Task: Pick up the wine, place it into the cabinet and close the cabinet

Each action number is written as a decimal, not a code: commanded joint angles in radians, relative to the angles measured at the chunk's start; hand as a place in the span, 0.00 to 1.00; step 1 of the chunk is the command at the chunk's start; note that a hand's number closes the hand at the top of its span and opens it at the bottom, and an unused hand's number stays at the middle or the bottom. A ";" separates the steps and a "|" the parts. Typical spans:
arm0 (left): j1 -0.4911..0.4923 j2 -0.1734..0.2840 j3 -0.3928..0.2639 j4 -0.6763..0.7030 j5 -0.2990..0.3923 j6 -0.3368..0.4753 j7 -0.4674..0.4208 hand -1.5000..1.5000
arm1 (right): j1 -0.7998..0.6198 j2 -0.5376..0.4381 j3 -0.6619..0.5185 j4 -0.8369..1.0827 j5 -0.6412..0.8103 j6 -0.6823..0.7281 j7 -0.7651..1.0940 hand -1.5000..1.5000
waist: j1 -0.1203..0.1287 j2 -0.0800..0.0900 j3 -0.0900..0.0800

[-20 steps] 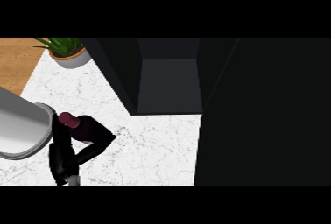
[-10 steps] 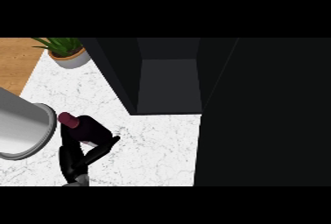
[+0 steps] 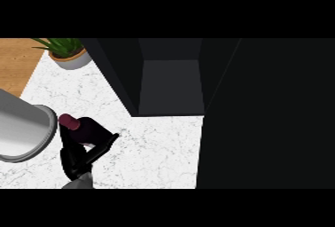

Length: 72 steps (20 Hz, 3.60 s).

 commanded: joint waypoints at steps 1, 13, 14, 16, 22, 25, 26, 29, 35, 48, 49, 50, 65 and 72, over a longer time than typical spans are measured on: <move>-0.017 -0.002 -0.015 0.045 0.078 -0.046 -0.063 0.00 | 0.015 -0.020 -0.032 -0.242 -0.076 -0.019 0.141 0.00 | 0.007 0.001 0.000; -0.137 0.020 0.008 0.175 0.109 -0.091 -0.123 1.00 | 0.009 -0.014 -0.057 -0.188 -0.088 0.005 0.093 0.00 | 0.011 0.001 0.001; -0.162 -0.001 -0.044 0.243 0.159 -0.082 -0.172 1.00 | 0.058 -0.029 -0.047 -0.232 -0.096 0.024 0.074 0.00 | -0.005 0.001 0.001; -0.222 0.041 0.026 0.283 0.104 -0.060 -0.160 1.00 | 0.054 -0.015 -0.023 -0.251 -0.069 0.001 0.097 0.00 | -0.007 0.002 0.000; -0.226 0.009 -0.004 0.273 0.059 0.011 -0.186 1.00 | 0.032 -0.012 -0.064 -0.222 -0.086 0.005 0.116 0.00 | 0.007 0.000 0.001; -0.152 0.038 -0.086 0.256 0.048 -0.175 -0.200 1.00 | 0.021 -0.009 -0.053 -0.194 -0.087 0.013 0.095 0.00 | 0.009 -0.002 0.001; -0.157 0.033 -0.119 0.244 0.032 -0.193 -0.181 1.00 | -0.012 0.002 -0.008 -0.213 -0.041 -0.012 0.138 0.00 | 0.008 -0.004 0.000; -0.021 0.112 -0.192 0.189 0.035 -0.471 -0.169 1.00 | 0.032 0.006 -0.014 -0.166 -0.054 0.002 0.067 0.00 | 0.009 -0.013 0.002; 0.075 0.141 -0.221 0.045 0.045 -0.602 -0.239 1.00 | 0.004 -0.009 -0.047 -0.211 -0.086 -0.003 0.136 0.00 | 0.016 -0.003 0.001; 0.106 0.070 -0.417 -0.527 -0.061 -0.254 0.175 1.00 | 0.054 -0.002 -0.056 -0.169 -0.086 0.047 0.045 0.00 | 0.012 -0.003 0.003; 0.099 0.130 -0.364 -0.554 -0.016 -0.304 0.205 1.00 | 0.071 0.015 -0.030 -0.189 -0.070 0.034 0.042 0.00 | 0.012 -0.003 0.002; 0.054 0.072 -0.408 -0.554 -0.077 -0.214 0.226 1.00 | 0.030 -0.013 -0.098 -0.181 -0.121 0.042 0.089 0.00 | 0.012 -0.001 0.002; -0.272 -0.001 -0.499 -0.444 -0.083 0.122 0.462 1.00 | 0.056 -0.005 -0.142 -0.207 -0.158 0.069 0.096 0.00 | -0.006 0.002 0.002; -0.355 -0.002 -0.505 -0.364 -0.103 0.176 0.481 1.00 | 0.020 0.032 -0.141 -0.137 -0.137 0.078 0.072 0.00 | 0.008 0.001 0.002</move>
